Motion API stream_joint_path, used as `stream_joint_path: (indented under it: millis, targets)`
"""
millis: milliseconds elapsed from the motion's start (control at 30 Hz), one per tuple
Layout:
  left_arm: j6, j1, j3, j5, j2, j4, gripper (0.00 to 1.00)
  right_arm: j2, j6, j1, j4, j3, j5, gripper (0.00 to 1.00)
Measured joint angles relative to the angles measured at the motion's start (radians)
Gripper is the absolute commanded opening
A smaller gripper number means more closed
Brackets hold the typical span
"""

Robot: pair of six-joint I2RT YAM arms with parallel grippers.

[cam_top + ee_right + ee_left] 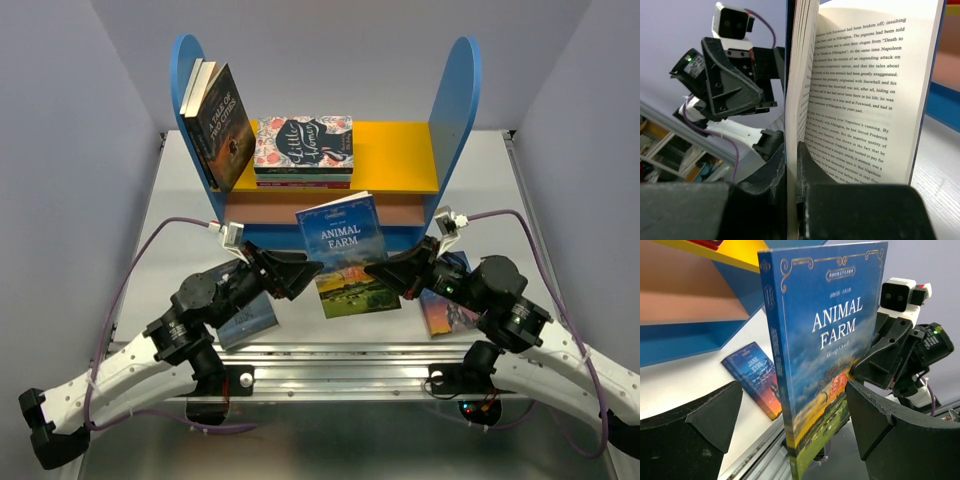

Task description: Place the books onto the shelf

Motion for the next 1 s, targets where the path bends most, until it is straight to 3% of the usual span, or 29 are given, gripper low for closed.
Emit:
stream_joint_path:
  millis: [367, 467, 500, 633, 767, 800, 867, 900, 967, 1000]
  targets:
    - [0.025, 0.0, 0.001, 0.086, -0.018, 0.082, 0.72, 0.021, 0.065, 0.0, 0.132, -0.014, -0.112, 0.01]
    - [0.026, 0.0, 0.001, 0.1, -0.042, 0.096, 0.57, 0.047, 0.088, 0.0, 0.183, -0.02, -0.148, 0.01]
    - [0.029, 0.0, 0.001, 0.108, -0.06, 0.104, 0.41, 0.06, 0.094, 0.0, 0.198, -0.023, -0.163, 0.01]
    - [0.036, 0.0, 0.001, 0.129, -0.08, 0.115, 0.03, 0.092, 0.106, 0.0, 0.227, -0.034, -0.197, 0.01]
    - [0.033, 0.0, 0.001, 0.139, -0.085, 0.118, 0.0, 0.093, 0.1, 0.0, 0.237, -0.034, -0.201, 0.04]
    - [0.034, 0.0, 0.001, 0.138, -0.087, 0.114, 0.0, 0.093, 0.098, 0.001, 0.237, -0.034, -0.201, 0.24]
    - [0.037, 0.0, 0.001, 0.132, -0.087, 0.108, 0.0, 0.094, 0.096, 0.0, 0.232, -0.034, -0.196, 0.41]
    - [0.042, 0.0, 0.002, 0.127, -0.086, 0.1, 0.0, 0.094, 0.093, 0.001, 0.219, -0.033, -0.185, 0.63]
    - [0.066, 0.0, 0.029, 0.116, -0.074, 0.045, 0.0, 0.094, 0.066, 0.0, 0.195, -0.025, -0.146, 0.92]
    - [0.078, -0.001, 0.046, 0.105, -0.064, 0.019, 0.0, 0.093, 0.055, 0.0, 0.156, -0.011, -0.109, 1.0]
